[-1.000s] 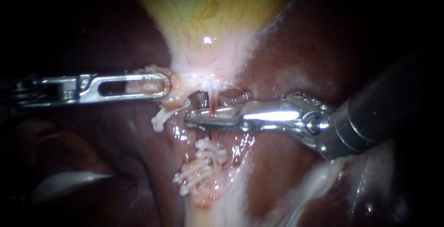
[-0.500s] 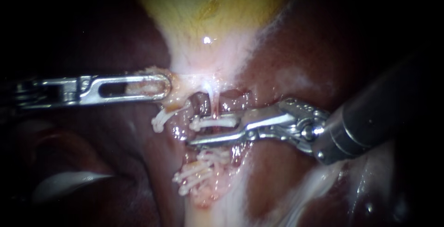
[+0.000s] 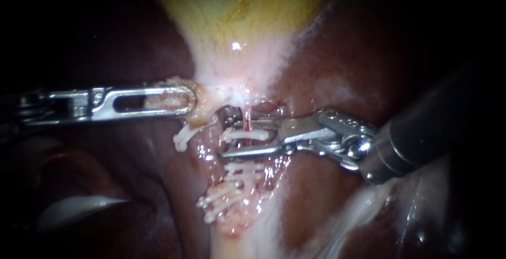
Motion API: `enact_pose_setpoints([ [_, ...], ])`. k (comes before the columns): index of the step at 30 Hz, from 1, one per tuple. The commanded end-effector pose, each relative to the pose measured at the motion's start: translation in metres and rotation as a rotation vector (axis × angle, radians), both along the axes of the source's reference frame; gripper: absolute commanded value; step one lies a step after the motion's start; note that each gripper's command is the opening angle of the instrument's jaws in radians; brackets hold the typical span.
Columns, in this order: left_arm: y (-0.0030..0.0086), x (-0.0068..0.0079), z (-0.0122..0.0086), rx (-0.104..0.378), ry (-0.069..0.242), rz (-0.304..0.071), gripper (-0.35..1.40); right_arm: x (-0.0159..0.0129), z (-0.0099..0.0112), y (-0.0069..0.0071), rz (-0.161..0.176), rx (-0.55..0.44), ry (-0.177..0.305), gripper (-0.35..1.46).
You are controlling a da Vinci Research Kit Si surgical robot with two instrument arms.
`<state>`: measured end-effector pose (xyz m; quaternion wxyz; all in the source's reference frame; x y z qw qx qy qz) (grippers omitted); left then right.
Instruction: Going back third clip right tube
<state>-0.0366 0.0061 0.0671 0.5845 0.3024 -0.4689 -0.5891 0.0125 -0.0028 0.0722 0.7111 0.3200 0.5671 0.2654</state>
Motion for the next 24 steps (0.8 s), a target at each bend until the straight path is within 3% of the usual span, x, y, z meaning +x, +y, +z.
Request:
enact_pose_setpoints([
  [1,0.0000,0.0000,0.0000,0.000,0.001,0.000,-0.35,-0.0003,0.0000,0.0000,-0.001,-0.002,0.000,0.49],
  [8,-0.0001,0.0000,-0.0002,0.000,0.001,-0.001,-0.35,-0.0020,-0.0007,-0.0001,-0.021,-0.061,0.015,0.49],
  [14,-0.0002,0.0001,-0.0003,0.000,0.001,-0.001,-0.35,-0.0054,-0.0034,0.0012,-0.056,-0.219,0.041,0.50],
  [19,-0.0002,0.0001,-0.0003,0.000,0.001,-0.001,-0.35,-0.0086,-0.0060,0.0023,-0.120,-0.371,0.029,0.50],
  [24,-0.0002,0.0001,-0.0003,0.000,0.001,-0.001,-0.35,-0.0105,-0.0076,0.0022,-0.154,-0.425,0.030,0.50],
])
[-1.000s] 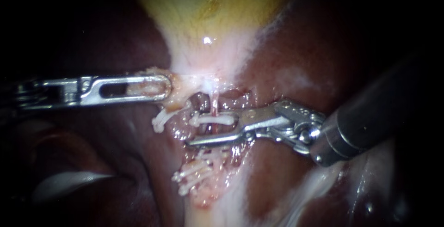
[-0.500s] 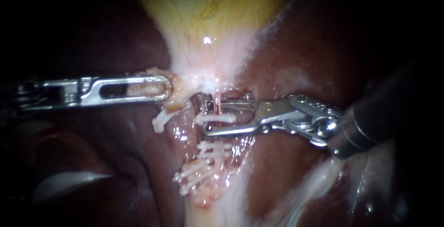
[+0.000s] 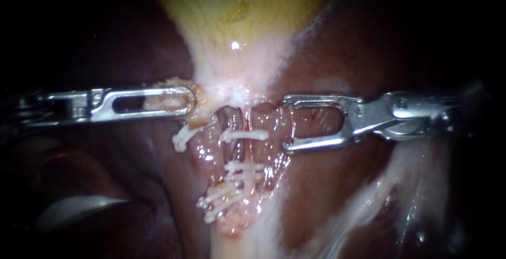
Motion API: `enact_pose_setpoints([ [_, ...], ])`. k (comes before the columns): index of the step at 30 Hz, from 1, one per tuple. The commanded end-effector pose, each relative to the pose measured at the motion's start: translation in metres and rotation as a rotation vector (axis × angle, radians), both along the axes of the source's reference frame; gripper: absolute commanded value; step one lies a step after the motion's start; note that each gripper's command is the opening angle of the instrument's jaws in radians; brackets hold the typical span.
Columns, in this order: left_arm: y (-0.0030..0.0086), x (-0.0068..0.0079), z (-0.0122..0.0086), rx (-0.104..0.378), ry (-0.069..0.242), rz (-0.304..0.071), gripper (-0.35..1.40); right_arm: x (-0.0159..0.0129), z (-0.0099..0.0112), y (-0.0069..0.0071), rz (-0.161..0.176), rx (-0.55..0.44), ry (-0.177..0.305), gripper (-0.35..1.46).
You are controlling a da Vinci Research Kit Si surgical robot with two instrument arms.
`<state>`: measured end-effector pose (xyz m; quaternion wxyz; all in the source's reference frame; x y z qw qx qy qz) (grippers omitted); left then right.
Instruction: Going back third clip right tube
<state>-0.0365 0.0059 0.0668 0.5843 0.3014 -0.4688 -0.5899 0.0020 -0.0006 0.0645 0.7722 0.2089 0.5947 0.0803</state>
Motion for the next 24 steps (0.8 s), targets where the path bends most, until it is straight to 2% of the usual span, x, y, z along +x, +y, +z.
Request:
enact_pose_setpoints([
  [1,0.0000,0.0000,0.0000,0.000,0.000,0.001,-0.35,-0.0002,-0.0002,-0.0001,-0.006,-0.004,0.004,0.50],
  [9,0.0001,-0.0001,0.0001,0.000,0.000,0.001,-0.35,-0.0010,-0.0009,-0.0006,-0.029,-0.004,0.015,0.50],
  [14,0.0001,-0.0005,0.0005,-0.002,0.000,0.000,-0.35,-0.0013,-0.0010,-0.0008,-0.030,-0.004,0.016,0.50],
  [24,-0.0002,-0.0032,0.0036,-0.015,0.007,-0.010,-0.35,-0.0021,-0.0011,-0.0008,-0.034,-0.004,0.018,0.50],
])
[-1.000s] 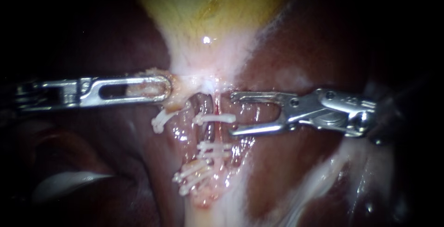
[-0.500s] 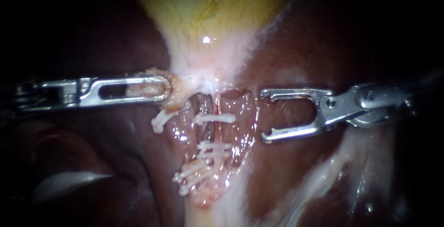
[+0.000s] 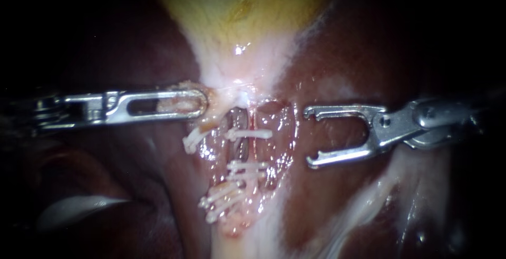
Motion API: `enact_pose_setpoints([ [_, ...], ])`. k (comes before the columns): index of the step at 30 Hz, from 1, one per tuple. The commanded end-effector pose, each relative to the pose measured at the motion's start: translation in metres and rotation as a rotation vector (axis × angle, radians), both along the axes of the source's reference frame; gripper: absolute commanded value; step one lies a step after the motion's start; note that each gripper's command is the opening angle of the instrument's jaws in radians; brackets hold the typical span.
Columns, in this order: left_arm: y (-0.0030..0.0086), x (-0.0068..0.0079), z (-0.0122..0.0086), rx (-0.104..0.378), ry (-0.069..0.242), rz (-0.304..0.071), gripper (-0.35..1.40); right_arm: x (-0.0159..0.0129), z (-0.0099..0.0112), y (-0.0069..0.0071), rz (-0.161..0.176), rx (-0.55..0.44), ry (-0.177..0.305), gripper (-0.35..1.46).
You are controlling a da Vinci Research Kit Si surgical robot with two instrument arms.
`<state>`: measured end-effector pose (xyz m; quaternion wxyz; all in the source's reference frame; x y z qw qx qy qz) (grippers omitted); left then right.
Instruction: Going back third clip right tube
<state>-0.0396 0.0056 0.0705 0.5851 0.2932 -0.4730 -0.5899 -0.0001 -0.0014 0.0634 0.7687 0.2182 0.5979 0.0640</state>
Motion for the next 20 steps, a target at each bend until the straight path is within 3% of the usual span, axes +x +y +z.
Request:
enact_pose_setpoints([
  [1,0.0000,-0.0004,0.0004,-0.001,0.001,0.000,-0.35,0.0000,0.0000,0.0000,0.002,0.000,0.003,0.50],
  [10,0.0004,-0.0026,0.0014,-0.002,0.000,-0.002,-0.35,-0.0001,-0.0003,0.0002,0.007,0.003,0.007,0.50],
  [20,0.0003,-0.0028,0.0015,-0.001,0.000,0.003,-0.35,-0.0001,-0.0006,0.0003,0.006,0.005,0.007,0.50],
])
